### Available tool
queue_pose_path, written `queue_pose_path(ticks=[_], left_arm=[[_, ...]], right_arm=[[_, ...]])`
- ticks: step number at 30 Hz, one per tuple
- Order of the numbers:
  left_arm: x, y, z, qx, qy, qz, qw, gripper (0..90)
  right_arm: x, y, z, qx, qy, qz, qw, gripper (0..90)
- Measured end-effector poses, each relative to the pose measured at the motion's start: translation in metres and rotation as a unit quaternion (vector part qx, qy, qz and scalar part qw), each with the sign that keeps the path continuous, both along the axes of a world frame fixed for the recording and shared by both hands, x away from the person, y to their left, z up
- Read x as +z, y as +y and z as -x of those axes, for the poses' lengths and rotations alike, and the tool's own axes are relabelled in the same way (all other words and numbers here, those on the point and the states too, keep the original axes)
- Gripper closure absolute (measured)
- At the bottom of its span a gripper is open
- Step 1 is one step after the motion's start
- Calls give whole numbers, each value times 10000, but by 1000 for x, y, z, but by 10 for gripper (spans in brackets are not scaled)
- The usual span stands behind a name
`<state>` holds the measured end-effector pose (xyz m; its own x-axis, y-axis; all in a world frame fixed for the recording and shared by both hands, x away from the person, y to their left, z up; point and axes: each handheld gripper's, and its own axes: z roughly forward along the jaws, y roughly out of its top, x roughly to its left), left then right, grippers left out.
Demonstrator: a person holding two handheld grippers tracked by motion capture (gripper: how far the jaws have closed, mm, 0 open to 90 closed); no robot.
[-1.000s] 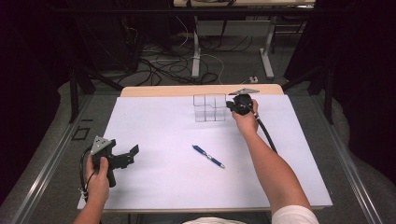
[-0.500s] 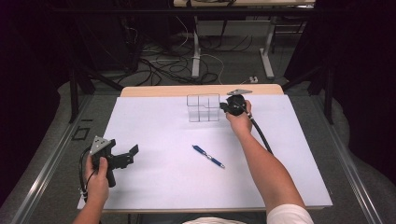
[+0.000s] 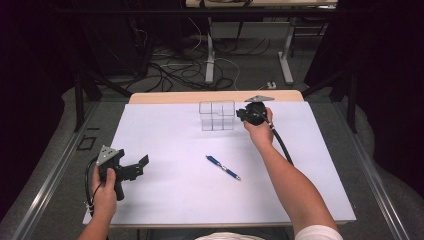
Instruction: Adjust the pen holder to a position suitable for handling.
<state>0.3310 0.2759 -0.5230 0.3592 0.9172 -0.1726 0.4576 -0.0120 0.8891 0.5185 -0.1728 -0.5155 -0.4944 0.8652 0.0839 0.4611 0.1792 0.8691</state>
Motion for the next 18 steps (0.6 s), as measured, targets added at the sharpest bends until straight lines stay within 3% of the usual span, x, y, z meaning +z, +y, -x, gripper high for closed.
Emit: queue_pose_path(ticks=[6,10,18], left_arm=[[1,-2,1,-21,-18,-18,10000,2],[2,-2,1,-47,-38,-43,10000,2],[3,-5,1,-104,-37,7,9999,2]], right_arm=[[14,-4,12,77,-124,75,9999,688],[26,-5,21,282,-69,-14,9996,590],[42,-2,40,541,-243,60,9982,509]])
